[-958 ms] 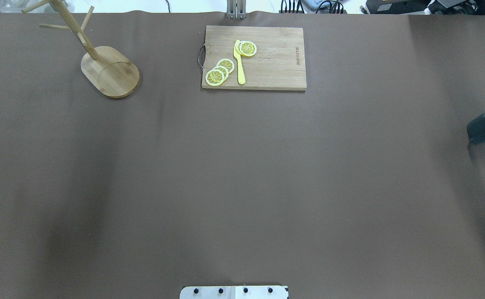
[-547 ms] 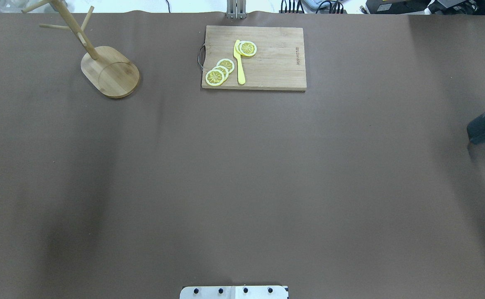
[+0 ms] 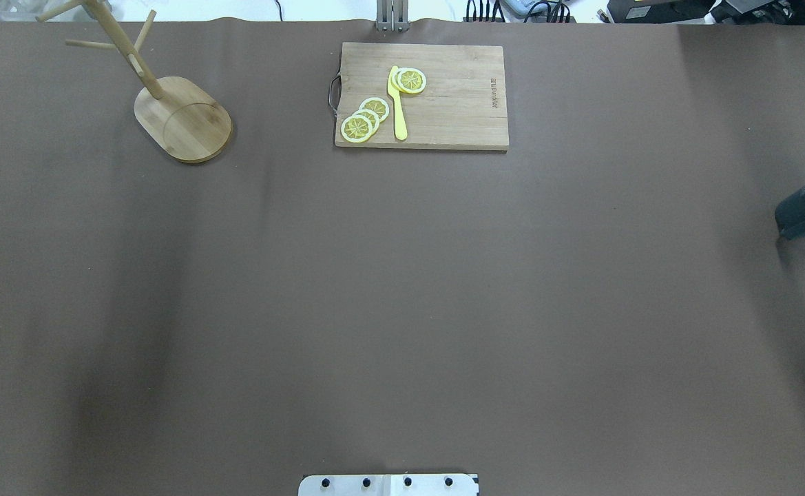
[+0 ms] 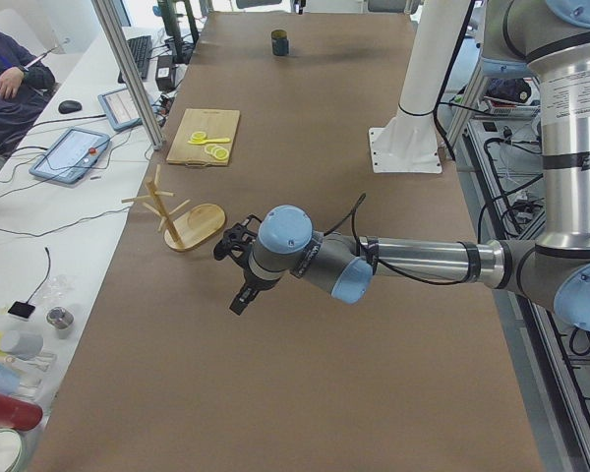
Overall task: Hang cup on storage rack
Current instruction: 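Grasp the blue mug by its rim with the right gripper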
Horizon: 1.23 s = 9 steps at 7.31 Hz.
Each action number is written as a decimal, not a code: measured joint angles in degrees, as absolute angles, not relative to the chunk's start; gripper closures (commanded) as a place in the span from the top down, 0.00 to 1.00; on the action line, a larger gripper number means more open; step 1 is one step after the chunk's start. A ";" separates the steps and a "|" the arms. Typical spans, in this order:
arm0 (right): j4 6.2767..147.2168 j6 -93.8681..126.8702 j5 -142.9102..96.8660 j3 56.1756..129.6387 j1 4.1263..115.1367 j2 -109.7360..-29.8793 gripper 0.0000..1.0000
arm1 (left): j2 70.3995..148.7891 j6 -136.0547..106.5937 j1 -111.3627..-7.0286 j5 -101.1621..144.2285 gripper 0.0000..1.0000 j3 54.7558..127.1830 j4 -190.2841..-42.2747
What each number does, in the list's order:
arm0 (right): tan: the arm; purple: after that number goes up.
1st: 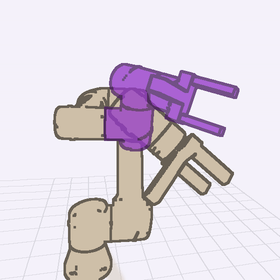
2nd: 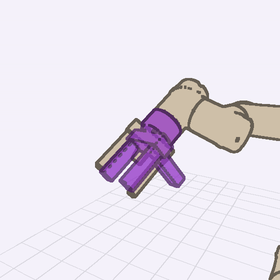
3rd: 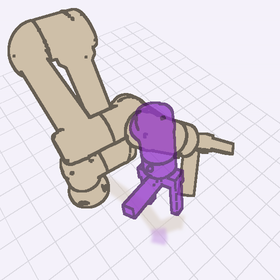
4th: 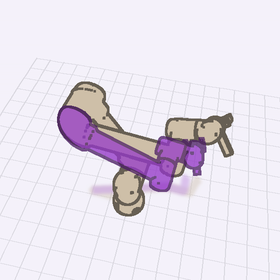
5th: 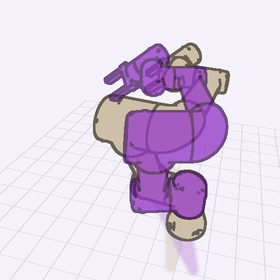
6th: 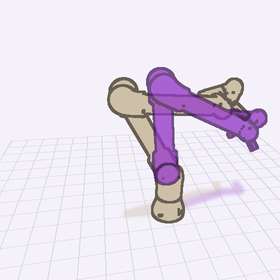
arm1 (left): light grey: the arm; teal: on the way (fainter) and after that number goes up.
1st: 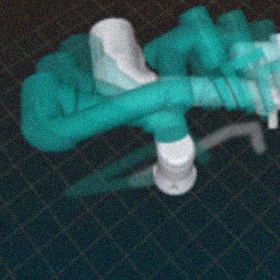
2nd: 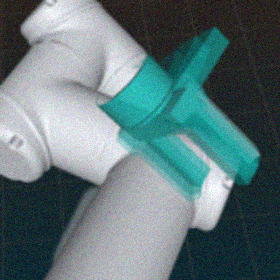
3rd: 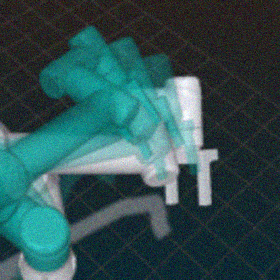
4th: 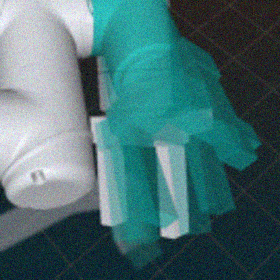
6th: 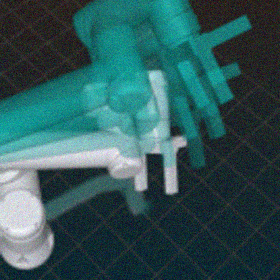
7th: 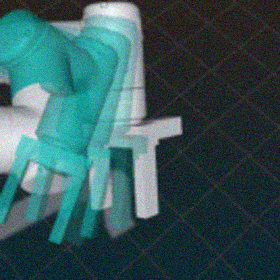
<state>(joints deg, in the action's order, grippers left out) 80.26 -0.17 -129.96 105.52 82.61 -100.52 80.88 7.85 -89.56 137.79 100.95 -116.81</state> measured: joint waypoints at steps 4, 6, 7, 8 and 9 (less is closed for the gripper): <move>66.79 6.25 -131.29 88.47 82.47 -92.44 0.99 | 80.87 7.80 -89.56 137.92 1.00 101.17 -116.89; 65.39 7.09 -132.12 86.04 82.41 -91.05 0.94 | 80.93 7.80 -89.51 137.98 1.00 101.19 -116.89; 65.27 7.50 -132.38 85.32 82.31 -90.37 0.92 | 80.94 7.82 -89.48 137.98 1.00 101.25 -116.89; 65.21 8.31 -132.56 84.11 82.17 -89.31 0.91 | 80.95 7.82 -89.48 137.99 1.00 101.30 -116.90; 65.16 9.53 -132.61 82.82 82.02 -88.36 0.89 | 80.95 7.82 -89.48 137.99 1.00 101.35 -116.90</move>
<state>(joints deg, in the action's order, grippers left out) 65.16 9.53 -132.61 82.82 82.02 -88.36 80.95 7.82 -89.48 137.99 101.35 -116.90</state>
